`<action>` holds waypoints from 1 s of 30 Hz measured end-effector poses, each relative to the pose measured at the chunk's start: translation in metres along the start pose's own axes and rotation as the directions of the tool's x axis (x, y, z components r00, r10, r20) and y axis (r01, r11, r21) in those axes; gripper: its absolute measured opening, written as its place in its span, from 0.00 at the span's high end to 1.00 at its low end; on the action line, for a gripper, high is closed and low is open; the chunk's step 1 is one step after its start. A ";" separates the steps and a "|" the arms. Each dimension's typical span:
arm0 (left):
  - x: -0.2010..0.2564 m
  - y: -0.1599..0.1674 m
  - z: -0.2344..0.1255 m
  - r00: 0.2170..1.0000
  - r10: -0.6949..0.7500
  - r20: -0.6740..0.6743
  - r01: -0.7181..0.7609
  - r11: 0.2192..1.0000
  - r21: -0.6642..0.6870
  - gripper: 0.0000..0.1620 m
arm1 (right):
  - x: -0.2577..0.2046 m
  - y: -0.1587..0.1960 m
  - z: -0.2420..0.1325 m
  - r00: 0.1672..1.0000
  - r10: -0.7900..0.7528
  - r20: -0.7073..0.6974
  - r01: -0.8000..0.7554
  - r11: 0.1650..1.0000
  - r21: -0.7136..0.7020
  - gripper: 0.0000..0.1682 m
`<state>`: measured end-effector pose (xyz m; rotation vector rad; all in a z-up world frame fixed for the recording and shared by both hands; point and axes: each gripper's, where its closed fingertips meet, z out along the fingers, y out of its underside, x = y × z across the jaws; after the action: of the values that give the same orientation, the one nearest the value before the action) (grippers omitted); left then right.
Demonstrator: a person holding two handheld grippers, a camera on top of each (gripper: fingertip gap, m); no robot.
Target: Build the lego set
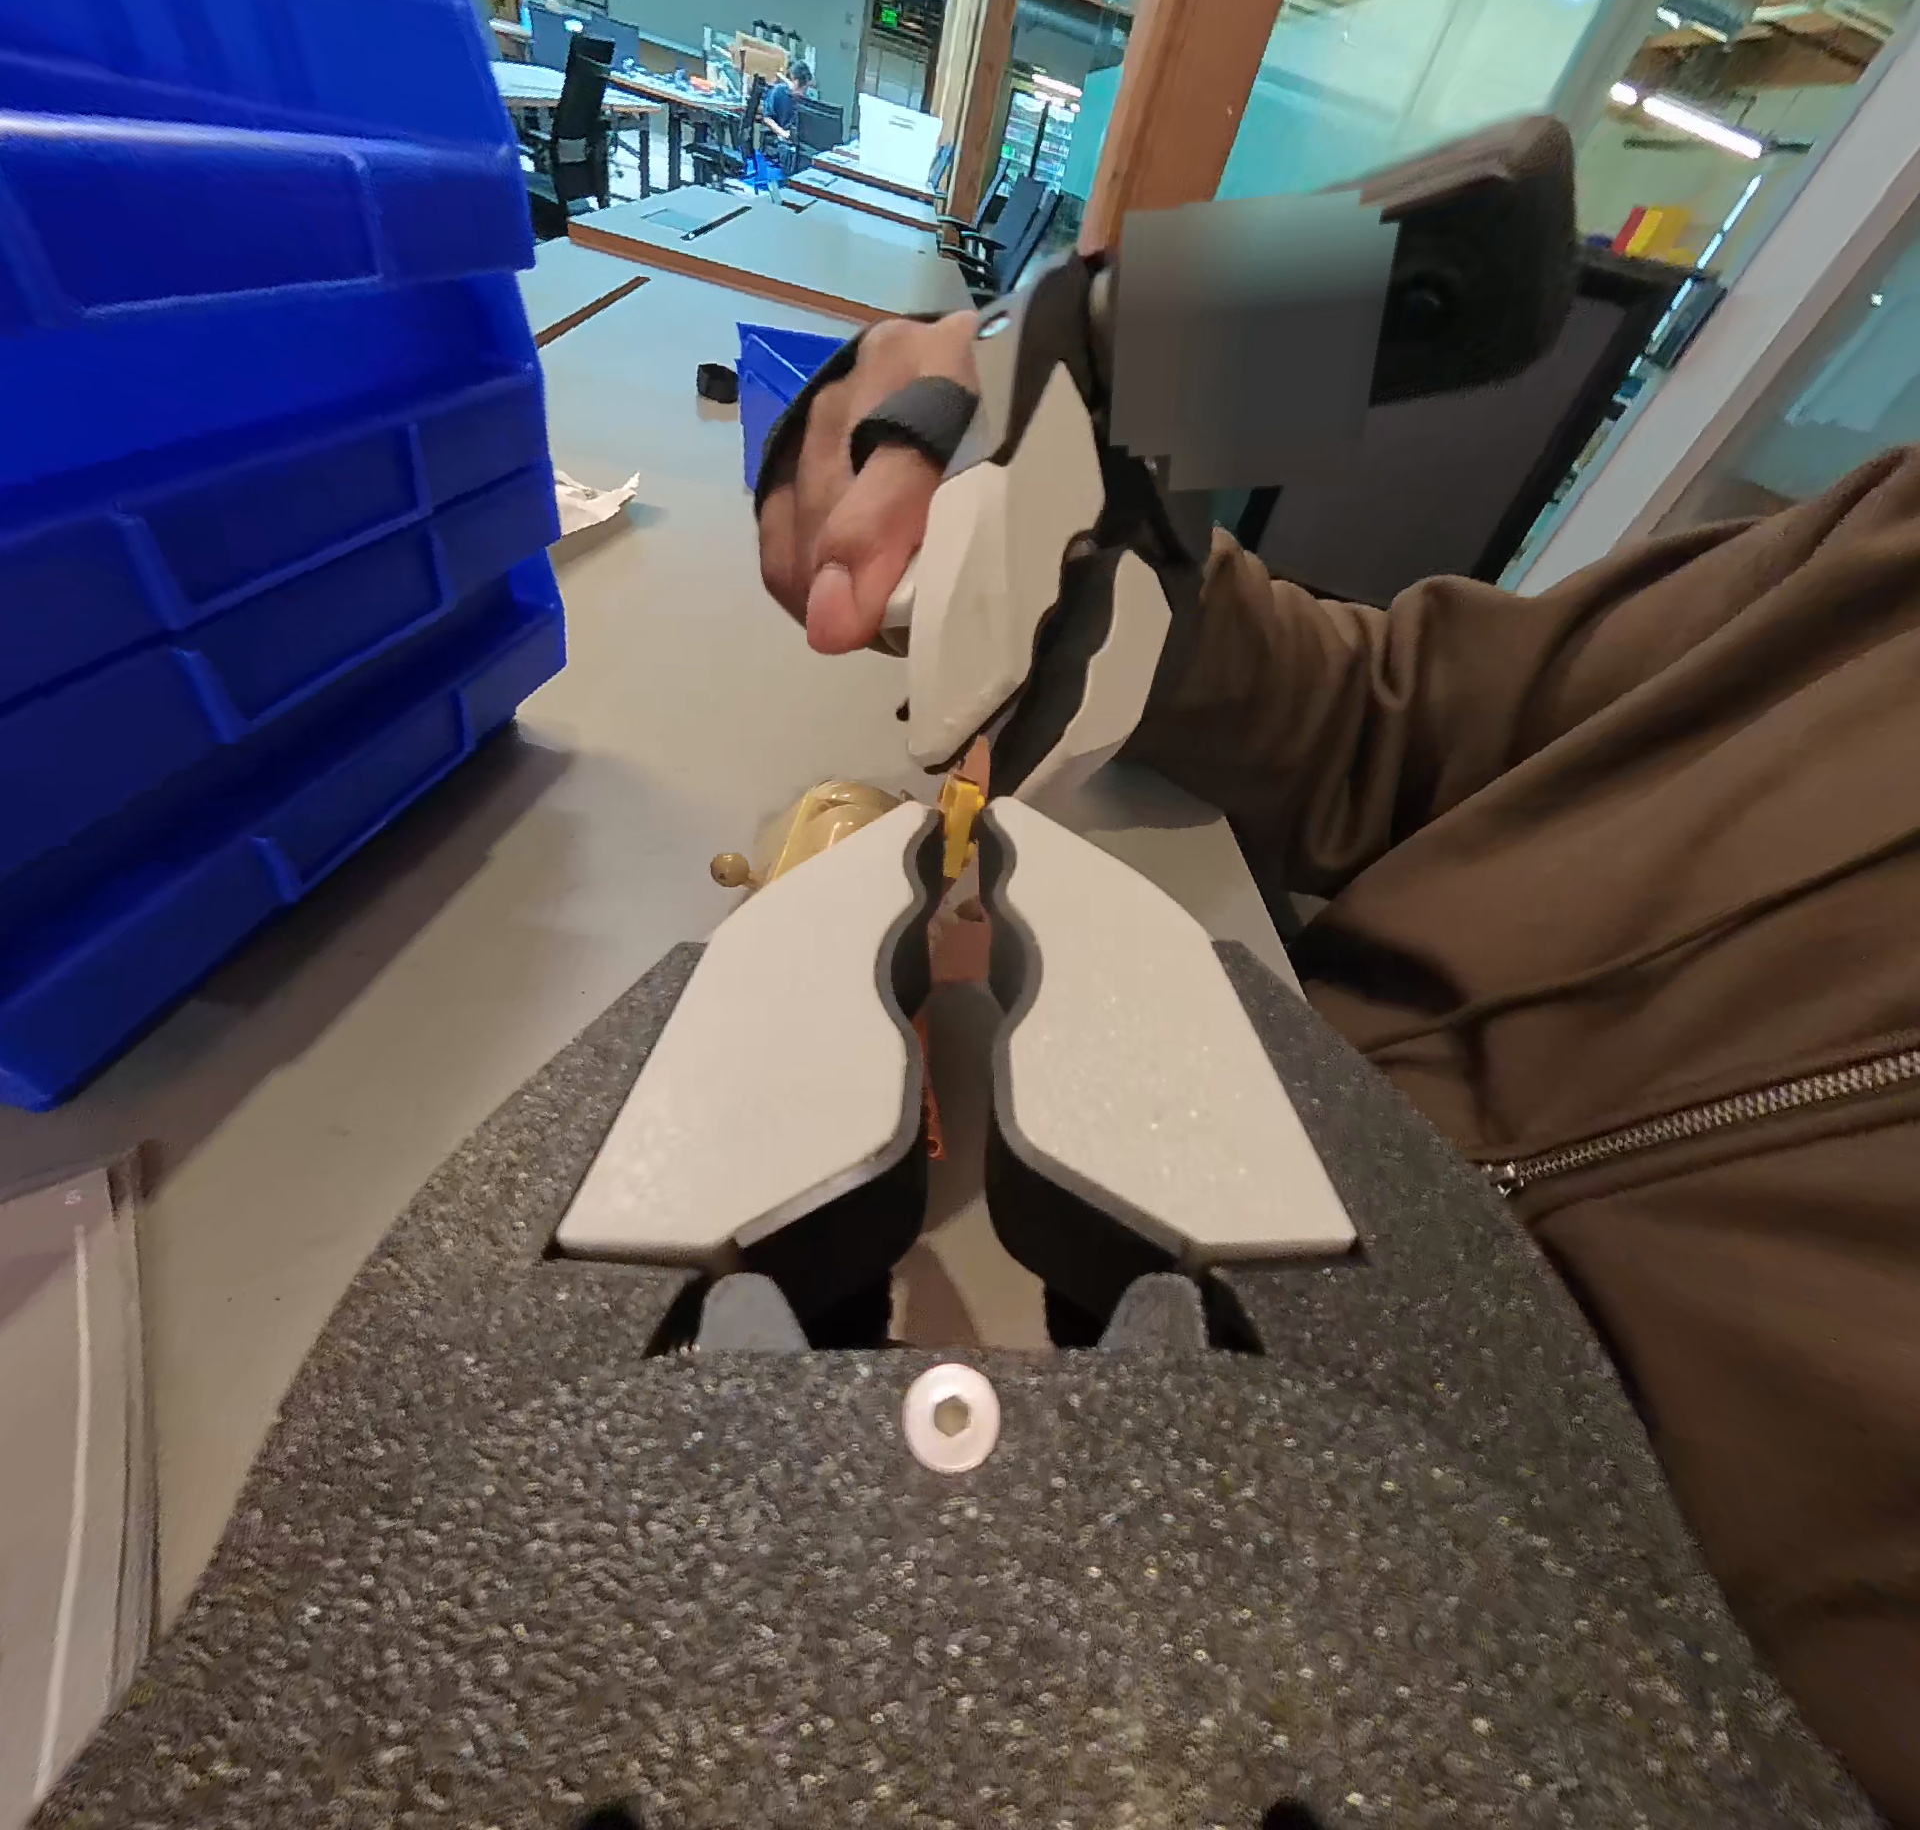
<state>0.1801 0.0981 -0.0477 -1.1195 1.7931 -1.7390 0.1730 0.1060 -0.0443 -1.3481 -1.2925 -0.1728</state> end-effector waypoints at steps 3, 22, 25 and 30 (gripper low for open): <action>-0.009 0.002 0.001 0.997 -0.073 0.024 0.072 0.997 0.008 0.96 | 0.002 0.009 0.003 0.993 -0.112 -0.042 0.109 0.991 -0.078 0.93; -0.029 -0.012 -0.006 0.968 -0.244 0.065 0.231 0.960 0.161 0.97 | 0.005 0.028 0.008 0.913 -0.400 -0.086 0.360 0.885 -0.294 0.97; -0.033 -0.011 -0.006 0.967 -0.237 0.093 0.220 0.962 0.164 0.98 | 0.010 0.026 0.006 0.919 -0.378 -0.116 0.334 0.899 -0.283 0.97; -0.046 -0.014 -0.012 0.960 -0.200 0.195 0.163 0.968 0.190 0.98 | 0.065 0.011 -0.015 0.883 -0.261 -0.391 0.191 0.959 -0.209 0.97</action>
<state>0.2022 0.1425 -0.0441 -1.3747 1.4230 -1.7609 0.2142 0.1342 0.0018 -1.2084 -1.0825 -0.7078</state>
